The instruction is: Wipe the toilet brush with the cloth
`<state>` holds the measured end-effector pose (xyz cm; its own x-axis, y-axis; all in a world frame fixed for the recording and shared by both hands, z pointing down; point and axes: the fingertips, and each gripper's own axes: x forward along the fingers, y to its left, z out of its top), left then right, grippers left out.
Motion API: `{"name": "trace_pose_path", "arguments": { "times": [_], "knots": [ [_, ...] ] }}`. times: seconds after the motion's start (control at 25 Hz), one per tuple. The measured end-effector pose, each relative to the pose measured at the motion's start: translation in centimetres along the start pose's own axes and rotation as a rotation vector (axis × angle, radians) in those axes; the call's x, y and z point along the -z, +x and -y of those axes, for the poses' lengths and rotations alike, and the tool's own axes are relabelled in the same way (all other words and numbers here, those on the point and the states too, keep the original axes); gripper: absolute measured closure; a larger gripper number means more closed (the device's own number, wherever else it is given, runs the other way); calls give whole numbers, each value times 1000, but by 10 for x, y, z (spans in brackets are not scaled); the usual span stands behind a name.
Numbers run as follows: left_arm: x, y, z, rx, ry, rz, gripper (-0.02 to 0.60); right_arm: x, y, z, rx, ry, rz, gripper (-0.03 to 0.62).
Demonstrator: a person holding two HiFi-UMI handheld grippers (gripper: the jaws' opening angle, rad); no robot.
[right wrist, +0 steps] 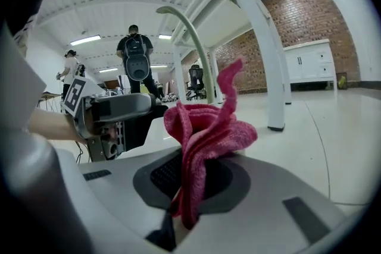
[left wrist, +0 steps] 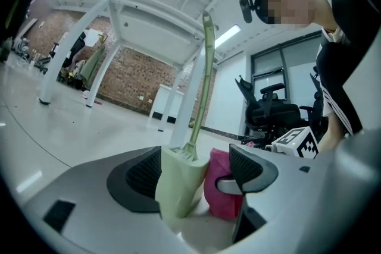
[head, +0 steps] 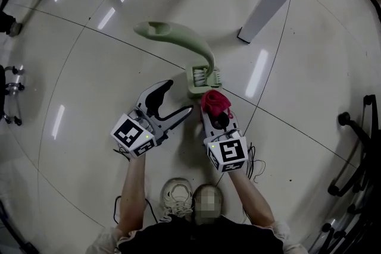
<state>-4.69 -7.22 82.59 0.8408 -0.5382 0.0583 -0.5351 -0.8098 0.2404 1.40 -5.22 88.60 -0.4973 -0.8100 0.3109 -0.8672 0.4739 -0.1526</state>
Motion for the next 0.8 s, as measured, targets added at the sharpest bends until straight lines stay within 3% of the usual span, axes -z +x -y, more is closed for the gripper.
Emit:
{"name": "trace_pose_path", "arguments": {
  "times": [0.2,0.52,0.68,0.8],
  "knots": [
    [0,-14,-21,-65,-36,22,221,-1,18,-22,-48,-45,-3,562],
    [-6,-34,-31,-102,-32,36,221,-6,37,-60,-162,-73,-12,562],
    [-36,-39,-29,-78,-102,163,221,-19,18,-59,-167,-71,19,562],
    [-86,-38,-24,9,-116,283,221,-31,-3,-48,-141,-24,43,562]
  ]
}}
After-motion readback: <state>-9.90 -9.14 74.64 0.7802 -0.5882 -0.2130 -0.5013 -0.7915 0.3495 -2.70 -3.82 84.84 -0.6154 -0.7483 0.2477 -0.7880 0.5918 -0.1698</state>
